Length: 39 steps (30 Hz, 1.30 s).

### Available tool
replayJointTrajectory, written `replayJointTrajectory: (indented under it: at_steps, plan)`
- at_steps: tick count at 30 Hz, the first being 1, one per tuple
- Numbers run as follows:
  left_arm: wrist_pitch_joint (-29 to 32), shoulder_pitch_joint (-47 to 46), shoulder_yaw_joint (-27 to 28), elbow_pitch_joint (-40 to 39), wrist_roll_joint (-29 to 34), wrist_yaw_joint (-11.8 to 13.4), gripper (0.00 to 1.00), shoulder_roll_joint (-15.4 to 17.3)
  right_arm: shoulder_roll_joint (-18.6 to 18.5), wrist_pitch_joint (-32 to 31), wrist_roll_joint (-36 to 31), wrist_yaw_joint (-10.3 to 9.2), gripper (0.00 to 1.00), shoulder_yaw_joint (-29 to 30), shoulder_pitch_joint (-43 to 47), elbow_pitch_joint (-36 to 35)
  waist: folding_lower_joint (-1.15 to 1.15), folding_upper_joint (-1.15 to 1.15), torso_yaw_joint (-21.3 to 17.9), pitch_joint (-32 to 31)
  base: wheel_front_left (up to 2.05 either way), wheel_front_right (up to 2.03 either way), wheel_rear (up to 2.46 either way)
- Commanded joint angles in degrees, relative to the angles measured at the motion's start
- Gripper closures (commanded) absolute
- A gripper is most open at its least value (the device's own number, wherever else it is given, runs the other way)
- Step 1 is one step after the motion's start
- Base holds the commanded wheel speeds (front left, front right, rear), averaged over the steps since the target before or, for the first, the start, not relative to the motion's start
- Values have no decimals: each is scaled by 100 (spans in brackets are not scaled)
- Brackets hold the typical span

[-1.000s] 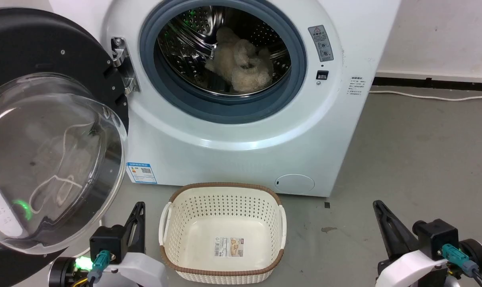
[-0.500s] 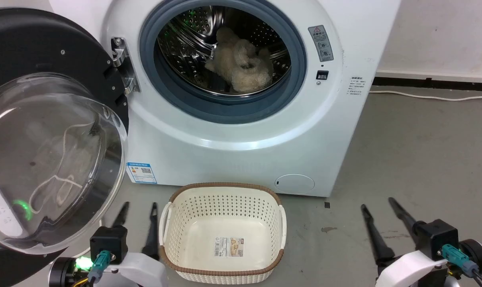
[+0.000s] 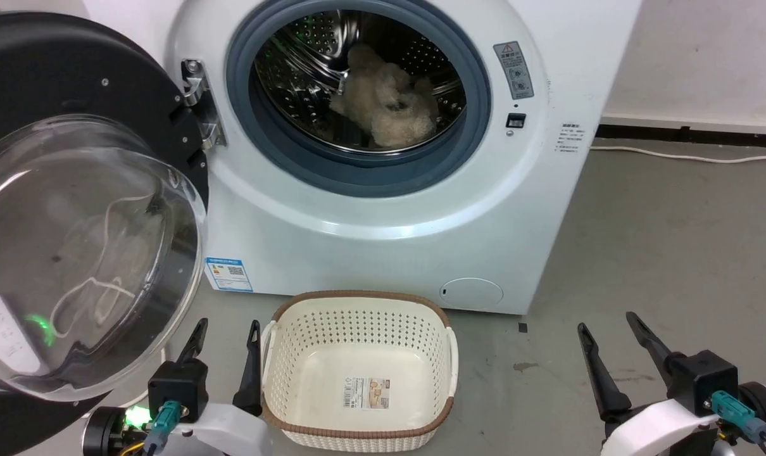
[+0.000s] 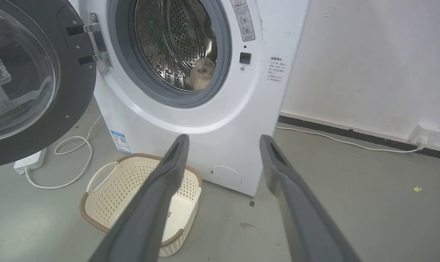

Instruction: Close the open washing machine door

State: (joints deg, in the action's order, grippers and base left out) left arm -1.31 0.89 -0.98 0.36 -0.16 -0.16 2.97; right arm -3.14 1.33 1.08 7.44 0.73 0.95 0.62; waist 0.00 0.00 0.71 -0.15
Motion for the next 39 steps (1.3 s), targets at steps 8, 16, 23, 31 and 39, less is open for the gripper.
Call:
replayJointTrajectory:
  at_steps: [8, 16, 23, 31, 39]
  plan:
    - [-151, -2, -69, 12, 6, 15, 0, 62, 6, 149, 67, 1, 0, -12, 111, 27, 0, 0, 221, -46, 0, 0, 0]
    - [-246, 25, -132, 18, 8, 27, 0, 112, 7, 245, 85, 1, 0, -144, 156, 104, 0, 0, 544, -97, 0, 0, 0]
    - [-330, 85, -141, -29, -4, 86, 0, 155, 9, 329, 100, 1, 0, -330, 109, 204, 0, 0, 782, -84, 0, 0, 0]
    - [-426, 142, -139, -105, -15, 166, 0, 190, 10, 425, 133, 2, 0, -541, -55, 370, 0, 0, 1014, -30, 0, 0, 0]
    - [-521, 208, -132, -145, -35, 234, 0, 211, 11, 520, 159, 2, 0, -706, -176, 531, 0, 0, 1224, -1, 0, 0, 0]
